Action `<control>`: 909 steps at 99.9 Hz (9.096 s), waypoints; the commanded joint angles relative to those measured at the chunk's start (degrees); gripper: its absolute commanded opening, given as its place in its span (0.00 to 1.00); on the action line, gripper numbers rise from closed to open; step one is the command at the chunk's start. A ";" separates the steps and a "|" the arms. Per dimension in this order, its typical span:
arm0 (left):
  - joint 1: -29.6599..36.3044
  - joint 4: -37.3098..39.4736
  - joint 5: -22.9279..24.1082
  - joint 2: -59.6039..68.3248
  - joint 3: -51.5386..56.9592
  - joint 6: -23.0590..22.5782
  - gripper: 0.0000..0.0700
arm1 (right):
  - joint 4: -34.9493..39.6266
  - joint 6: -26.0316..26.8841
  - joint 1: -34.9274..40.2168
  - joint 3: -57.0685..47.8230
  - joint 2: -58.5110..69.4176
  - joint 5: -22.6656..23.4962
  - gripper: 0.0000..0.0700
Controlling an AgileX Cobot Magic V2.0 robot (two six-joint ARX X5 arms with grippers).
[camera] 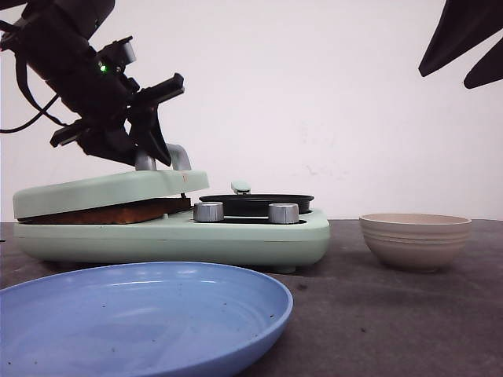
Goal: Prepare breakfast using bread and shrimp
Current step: 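Swing the lid down over the bread with the left gripper, then release the lid handle and raise the left gripper, then move the right gripper down to the beige bowl rim and grasp it, then lift the beige bowl with the right gripper over the frying pan, then tilt the bowl with the right gripper to pour shrimp into the pan, then turn the bowl upright and carry it back beside the sandwich maker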
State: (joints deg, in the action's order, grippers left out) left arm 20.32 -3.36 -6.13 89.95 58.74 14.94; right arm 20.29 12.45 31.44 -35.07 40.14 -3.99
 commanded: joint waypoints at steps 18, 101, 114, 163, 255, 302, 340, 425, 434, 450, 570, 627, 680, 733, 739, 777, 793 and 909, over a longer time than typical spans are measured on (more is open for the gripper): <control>-0.57 -2.91 1.64 2.23 -0.92 0.35 0.58 | -0.57 0.61 0.24 -0.26 0.24 0.02 0.50; -1.29 -3.34 -1.36 -21.35 4.35 0.00 0.79 | -0.52 0.24 0.24 -0.26 0.17 2.97 0.50; -1.29 -5.20 -1.07 -26.01 4.33 -1.66 0.79 | -0.59 0.48 0.24 -0.26 0.20 2.89 0.50; 0.81 -11.47 -0.22 -35.89 -0.81 -2.89 0.78 | -0.33 7.82 -13.33 -1.36 8.41 8.79 0.50; 2.27 -15.74 -0.07 -57.94 -14.45 -5.27 0.71 | 13.25 -1.14 -28.59 -29.48 51.52 17.33 0.50; 2.25 -19.21 0.17 -59.82 -14.45 -5.27 0.71 | 12.26 -2.01 -28.63 -29.48 59.65 15.91 0.47; 2.25 -19.50 0.42 -59.82 -14.45 -5.29 0.71 | 9.99 -2.23 -28.63 -29.48 61.51 16.70 0.29; 2.25 -20.31 0.44 -59.82 -14.45 -5.46 0.71 | 7.15 -1.09 -28.63 -29.53 59.98 20.55 0.00; 2.25 -20.79 0.44 -59.82 -14.45 -5.53 0.71 | 5.57 -0.35 -28.63 -29.55 57.75 21.18 0.00; 2.25 -21.35 0.42 -59.82 -14.45 -5.97 0.71 | 1.92 2.56 -28.63 -29.57 53.35 23.65 0.00; 2.25 -23.78 0.37 -59.82 -14.45 -6.38 0.71 | -17.00 7.82 -12.96 -48.11 66.03 19.89 0.00; 2.25 -24.17 0.37 -59.82 -14.45 -8.07 0.71 | -37.11 -37.11 -2.93 -48.09 70.01 -13.79 0.00; 2.25 -24.33 0.35 -60.04 -14.45 -10.32 0.71 | -51.12 -67.41 2.32 -48.11 70.01 -24.11 0.00; 2.25 -24.52 0.33 -61.83 -14.45 -11.32 0.71 | -51.23 -69.02 3.67 -48.09 70.01 -24.11 0.00; 2.25 -24.50 0.33 -61.99 -14.45 -11.37 0.71 | -51.08 -69.00 3.85 -48.09 70.01 -24.11 0.00; 2.25 -24.79 0.33 -61.99 -14.45 -12.68 0.71 | -57.57 -73.99 4.87 -48.06 70.01 -23.04 0.00; 2.25 -25.46 0.33 -61.99 -14.45 -13.05 0.71 | -57.94 -75.08 4.79 -48.06 70.01 -23.08 0.00; 2.25 -26.14 0.31 -61.99 -14.45 -13.18 0.67 | -14.67 -23.39 1.92 -48.11 61.42 -36.46 0.00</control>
State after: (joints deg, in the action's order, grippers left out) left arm 22.30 -29.85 -5.93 27.94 44.01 2.42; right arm 2.90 -17.32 33.67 -82.02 102.65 -41.87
